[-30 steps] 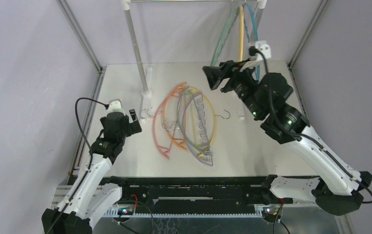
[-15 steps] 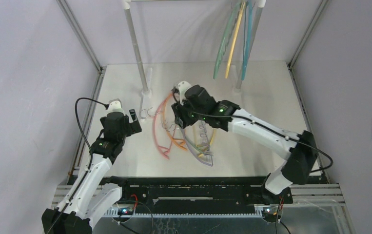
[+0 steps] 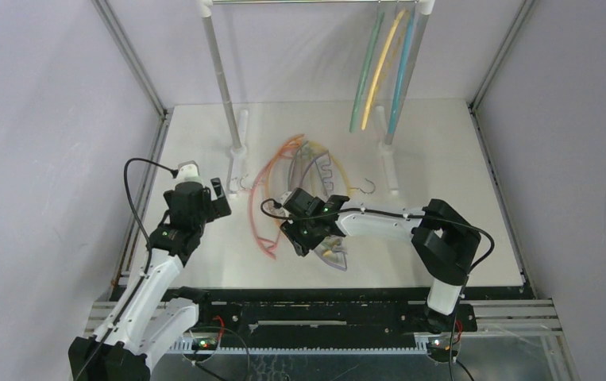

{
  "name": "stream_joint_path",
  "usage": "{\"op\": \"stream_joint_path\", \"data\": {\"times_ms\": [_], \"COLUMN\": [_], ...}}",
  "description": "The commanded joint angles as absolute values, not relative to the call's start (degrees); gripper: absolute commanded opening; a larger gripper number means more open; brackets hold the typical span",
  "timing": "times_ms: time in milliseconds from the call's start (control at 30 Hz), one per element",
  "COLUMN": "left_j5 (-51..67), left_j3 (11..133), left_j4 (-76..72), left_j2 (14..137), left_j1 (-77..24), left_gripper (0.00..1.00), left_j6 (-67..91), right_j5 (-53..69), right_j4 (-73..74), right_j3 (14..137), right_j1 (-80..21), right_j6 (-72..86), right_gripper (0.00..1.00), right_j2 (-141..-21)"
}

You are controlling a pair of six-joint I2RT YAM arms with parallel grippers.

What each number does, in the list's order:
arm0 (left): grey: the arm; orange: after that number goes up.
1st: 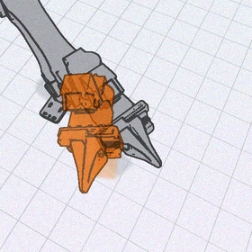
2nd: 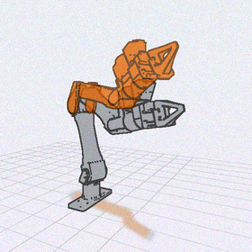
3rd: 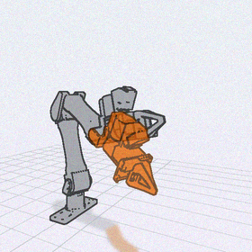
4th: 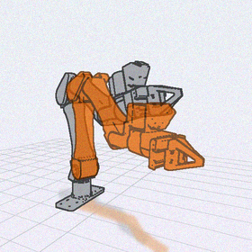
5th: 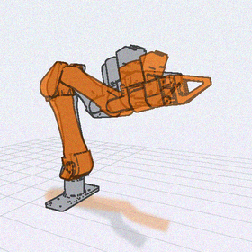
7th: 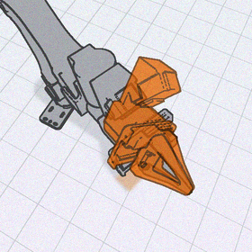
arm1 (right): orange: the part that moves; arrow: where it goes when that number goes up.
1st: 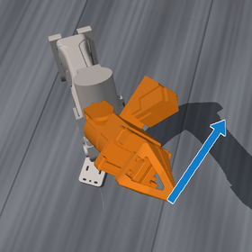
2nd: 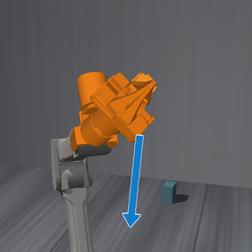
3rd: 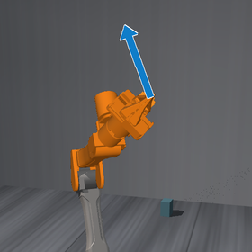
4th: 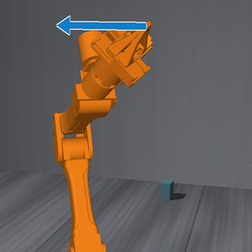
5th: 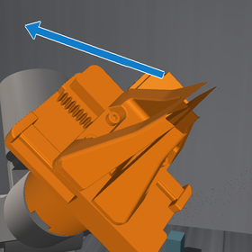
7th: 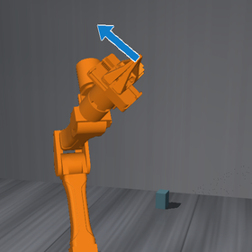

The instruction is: Organize the hangers

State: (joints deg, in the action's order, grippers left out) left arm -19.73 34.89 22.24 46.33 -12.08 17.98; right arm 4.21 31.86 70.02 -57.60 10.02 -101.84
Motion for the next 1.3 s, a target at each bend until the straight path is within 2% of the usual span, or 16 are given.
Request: {"op": "stream_joint_path", "data": {"times_ms": [0,167,600,1033,1200,1267], "left_j5": [-19.52,-20.03,-20.17,-20.68,-21.13,-21.24], "left_j3": [33.99,33.91,33.84,33.95,34.01,34.01], "left_j4": [21.27,21.27,20.63,21.99,22.32,22.36], "left_j2": [47.19,47.04,47.39,46.97,46.43,46.32], "left_j1": [-11.81,-11.8,-11.83,-11.81,-11.82,-11.84], "left_gripper": [1.0,0.99,1.0,1.0,1.0,1.0], "left_j6": [17.93,17.99,18.28,18.28,18.11,18.11], "right_j5": [2.1,0.16,-1.34,1.61,1.32,2.28], "right_j4": [26.77,26.55,32.08,28.88,28.7,28.45], "right_j3": [68.18,67.34,67.34,64.62,64.51,64.5], "right_j1": [-57.64,-57.65,-56.53,-55.54,-54.8,-54.51], "right_j6": [12.4,11.75,11.63,12.1,10.93,10.82], "right_gripper": [0.51,0.5,0.56,0.54,0.47,0.37], "right_j2": [-102.05,-103.42,-92.07,-99.59,-101.28,-101.49]}}
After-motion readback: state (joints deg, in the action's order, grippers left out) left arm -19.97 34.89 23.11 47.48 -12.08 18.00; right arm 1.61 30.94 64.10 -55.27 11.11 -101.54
